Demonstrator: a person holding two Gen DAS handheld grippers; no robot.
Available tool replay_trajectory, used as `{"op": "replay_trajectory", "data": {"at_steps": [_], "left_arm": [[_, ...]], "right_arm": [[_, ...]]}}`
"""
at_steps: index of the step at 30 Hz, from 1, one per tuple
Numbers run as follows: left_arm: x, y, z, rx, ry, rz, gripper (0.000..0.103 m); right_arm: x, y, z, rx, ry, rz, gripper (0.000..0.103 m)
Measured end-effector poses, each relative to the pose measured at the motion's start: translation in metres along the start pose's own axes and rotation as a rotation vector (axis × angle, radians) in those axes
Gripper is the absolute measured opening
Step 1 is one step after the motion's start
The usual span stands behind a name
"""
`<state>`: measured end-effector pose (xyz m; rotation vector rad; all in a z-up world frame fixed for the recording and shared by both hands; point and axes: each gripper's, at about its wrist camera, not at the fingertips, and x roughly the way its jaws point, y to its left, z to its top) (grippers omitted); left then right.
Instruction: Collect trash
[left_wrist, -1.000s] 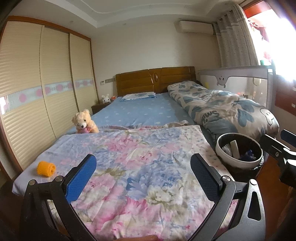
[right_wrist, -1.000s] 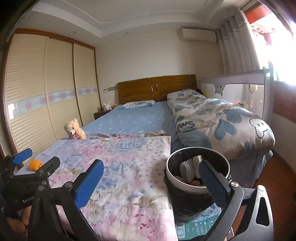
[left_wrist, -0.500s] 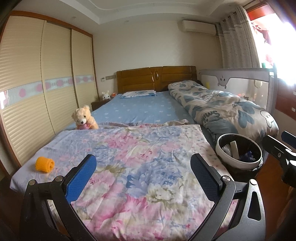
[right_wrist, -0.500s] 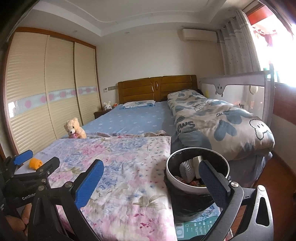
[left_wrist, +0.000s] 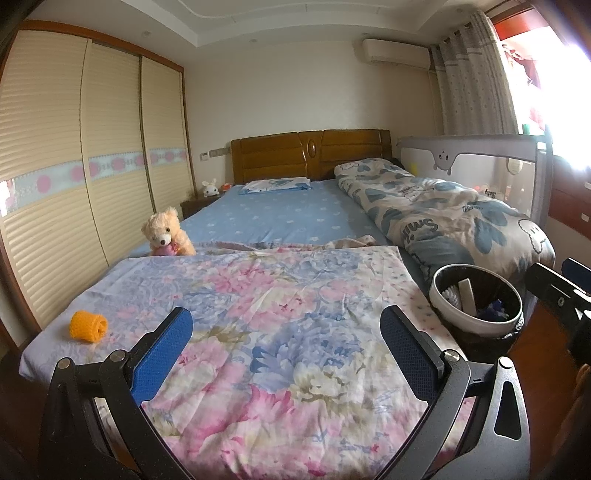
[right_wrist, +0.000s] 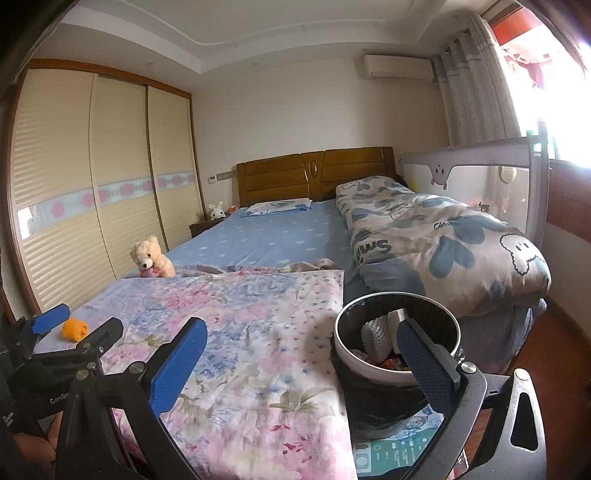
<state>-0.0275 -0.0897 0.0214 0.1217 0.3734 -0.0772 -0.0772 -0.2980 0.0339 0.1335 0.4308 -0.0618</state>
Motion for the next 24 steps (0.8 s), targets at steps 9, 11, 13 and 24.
{"op": "replay_trajectory", "data": {"at_steps": [9,11,13,24], "left_arm": [[0.0,-0.0001,-0.0004,0.001,-0.002,0.001,0.103],[0.0001,-0.0001,-0.0002,0.002,-0.001,0.002,0.103],[0.0004,0.0001,-0.0009,0.0,-0.001,0.001,0.103],[-0.0007,-0.0002,-0.0018,0.0,0.0,-0.001,0.103]], "right_arm": [[-0.0007,0.0011,0.0001,-0.003,0.006,0.003,0.103],[-0.0007,0.0011,0.0002,-0.004,0.006,0.002,0.103],[-0.0006,0.0012,0.0003,-0.003,0.005,0.002,0.103],[-0.0008,0.0025,0.0008,-0.006,0.006,0.001,0.103]]}}
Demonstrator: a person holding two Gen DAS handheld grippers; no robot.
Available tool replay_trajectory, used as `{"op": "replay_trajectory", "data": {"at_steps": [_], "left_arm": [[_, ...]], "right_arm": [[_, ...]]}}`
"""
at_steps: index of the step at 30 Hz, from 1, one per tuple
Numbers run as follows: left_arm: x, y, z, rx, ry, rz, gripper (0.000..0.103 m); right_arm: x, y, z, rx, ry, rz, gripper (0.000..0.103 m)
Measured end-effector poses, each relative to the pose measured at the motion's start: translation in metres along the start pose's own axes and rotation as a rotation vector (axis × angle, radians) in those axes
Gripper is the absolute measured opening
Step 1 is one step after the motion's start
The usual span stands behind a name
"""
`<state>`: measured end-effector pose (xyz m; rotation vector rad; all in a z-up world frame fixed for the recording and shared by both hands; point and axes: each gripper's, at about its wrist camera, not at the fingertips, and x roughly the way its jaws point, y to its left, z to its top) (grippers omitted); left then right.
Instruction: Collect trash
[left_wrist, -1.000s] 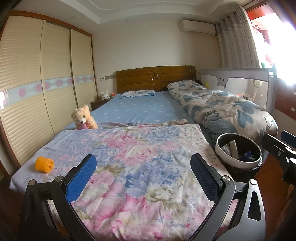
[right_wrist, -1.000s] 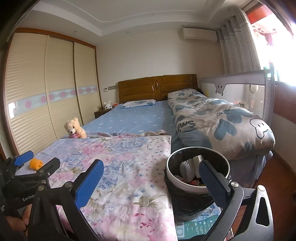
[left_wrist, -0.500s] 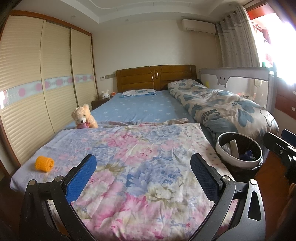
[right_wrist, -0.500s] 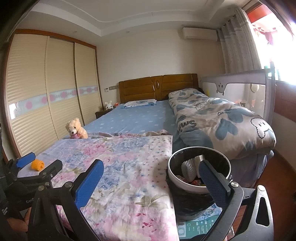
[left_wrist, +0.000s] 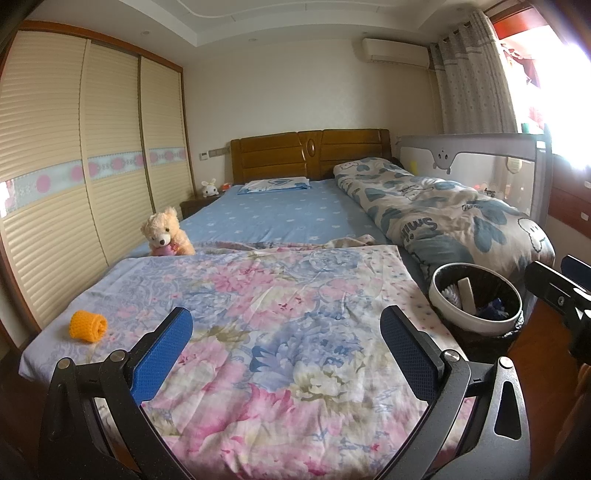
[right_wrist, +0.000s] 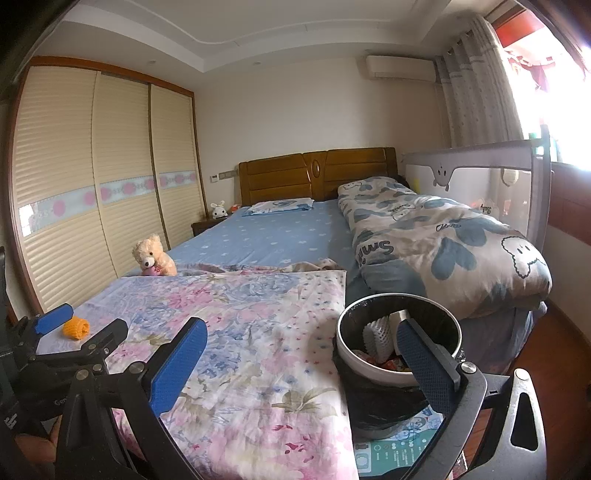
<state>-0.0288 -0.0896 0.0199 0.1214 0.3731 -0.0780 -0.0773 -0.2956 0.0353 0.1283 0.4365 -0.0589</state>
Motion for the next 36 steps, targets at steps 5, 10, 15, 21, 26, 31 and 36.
{"op": "replay_trajectory", "data": {"at_steps": [5,10,15,21,26,31,36], "left_arm": [[0.0001,0.0,0.0002,-0.001,0.0,-0.001,0.103],[-0.0001,-0.0013,-0.0016,0.004,0.004,-0.003,0.103],[0.0008,-0.0031,-0.0043,0.004,0.006,-0.007,0.103],[0.0007,-0.003,-0.0038,0.005,0.006,-0.006,0.103],[0.0014,-0.0028,-0.0038,0.006,0.007,-0.007,0.103],[0.0038,-0.004,-0.0061,0.006,0.012,-0.01,0.103],[0.003,-0.005,-0.0074,0.007,0.013,-0.01,0.103]], "right_arm": [[-0.0001,0.0008,0.0004,0.001,0.0,0.001,0.103],[-0.0002,0.001,0.0005,0.002,0.001,0.002,0.103],[-0.0002,0.001,0.0005,0.001,0.001,0.001,0.103],[-0.0005,0.0033,-0.0002,0.0,0.004,0.003,0.103],[-0.0003,0.0071,-0.002,0.001,0.011,0.007,0.103],[0.0014,0.0076,-0.0034,0.001,0.018,0.011,0.103],[0.0011,0.008,-0.0033,0.003,0.017,0.012,0.103]]}}
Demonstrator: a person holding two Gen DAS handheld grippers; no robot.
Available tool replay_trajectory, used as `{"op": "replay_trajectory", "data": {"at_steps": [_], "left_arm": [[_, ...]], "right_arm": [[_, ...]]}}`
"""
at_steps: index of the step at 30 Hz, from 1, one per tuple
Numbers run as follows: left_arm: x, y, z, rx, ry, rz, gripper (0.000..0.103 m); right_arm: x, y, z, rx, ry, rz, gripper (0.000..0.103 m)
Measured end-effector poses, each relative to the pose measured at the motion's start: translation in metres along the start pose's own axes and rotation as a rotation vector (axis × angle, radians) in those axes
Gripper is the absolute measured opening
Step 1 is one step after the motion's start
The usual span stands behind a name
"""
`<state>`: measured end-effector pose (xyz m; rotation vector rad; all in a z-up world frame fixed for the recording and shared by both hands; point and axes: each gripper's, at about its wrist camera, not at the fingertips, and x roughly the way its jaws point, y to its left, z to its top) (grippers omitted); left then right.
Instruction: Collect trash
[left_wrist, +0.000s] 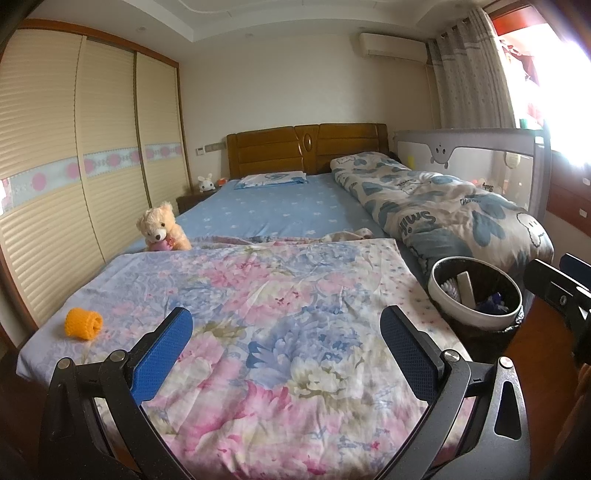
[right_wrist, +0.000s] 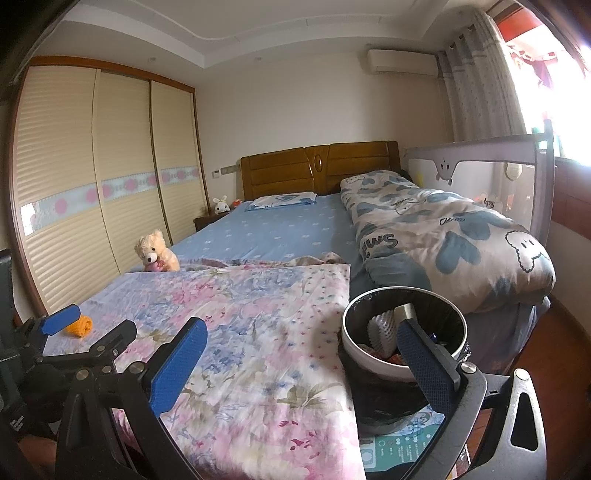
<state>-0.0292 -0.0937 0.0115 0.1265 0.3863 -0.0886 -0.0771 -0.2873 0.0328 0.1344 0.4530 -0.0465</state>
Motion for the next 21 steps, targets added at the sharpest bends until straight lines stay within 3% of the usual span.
{"op": "replay_trajectory", "data": {"at_steps": [21], "left_arm": [[0.0014,0.0027,0.0012,-0.006,0.001,-0.003,0.103]], "right_arm": [[0.0013,0.0023,-0.0003,0.005,0.009,0.004,0.103]]}}
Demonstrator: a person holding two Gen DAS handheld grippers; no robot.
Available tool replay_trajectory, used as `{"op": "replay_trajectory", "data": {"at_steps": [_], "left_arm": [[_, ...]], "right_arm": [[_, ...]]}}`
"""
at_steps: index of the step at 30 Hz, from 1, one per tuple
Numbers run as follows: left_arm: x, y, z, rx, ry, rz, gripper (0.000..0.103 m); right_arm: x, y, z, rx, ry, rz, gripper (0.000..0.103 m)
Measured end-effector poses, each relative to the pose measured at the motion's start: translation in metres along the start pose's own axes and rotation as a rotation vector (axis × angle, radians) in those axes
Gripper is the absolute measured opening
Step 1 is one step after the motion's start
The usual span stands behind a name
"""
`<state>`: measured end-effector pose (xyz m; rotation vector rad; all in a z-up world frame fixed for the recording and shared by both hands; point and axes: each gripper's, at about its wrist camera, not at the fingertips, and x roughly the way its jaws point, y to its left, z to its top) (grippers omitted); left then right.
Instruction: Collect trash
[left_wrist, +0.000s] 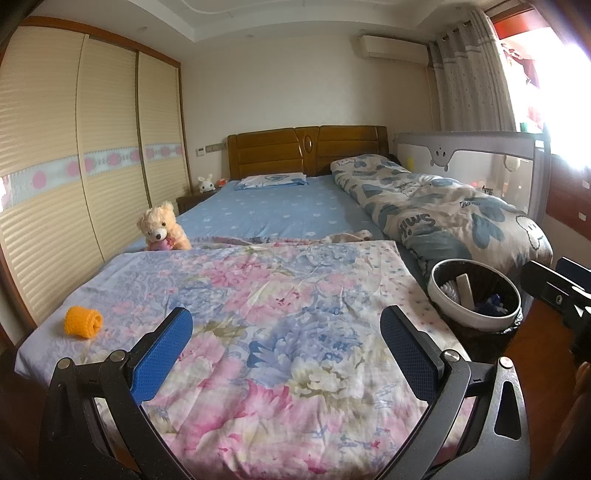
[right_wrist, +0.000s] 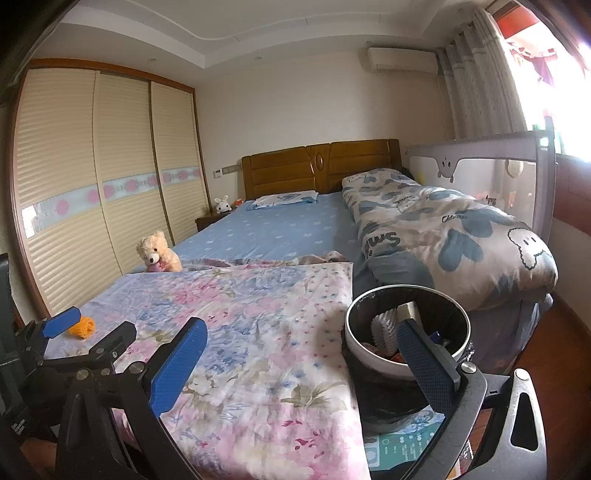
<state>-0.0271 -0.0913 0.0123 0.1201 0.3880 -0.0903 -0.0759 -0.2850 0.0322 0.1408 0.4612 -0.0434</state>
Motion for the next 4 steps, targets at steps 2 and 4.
{"op": "replay_trajectory", "data": {"at_steps": [2,4], "left_arm": [[0.0002,0.0004,-0.0003,-0.006,0.002,-0.005,0.103],[0.0003,-0.0004,-0.0013,-0.012,0.004,-0.008,0.103]], "right_arm": [[0.0018,0.0023,-0.0007,0.002,0.008,0.002,0.103],[0.0041,0.0049,-0.0013,0.001,0.016,0.001,0.103]]}}
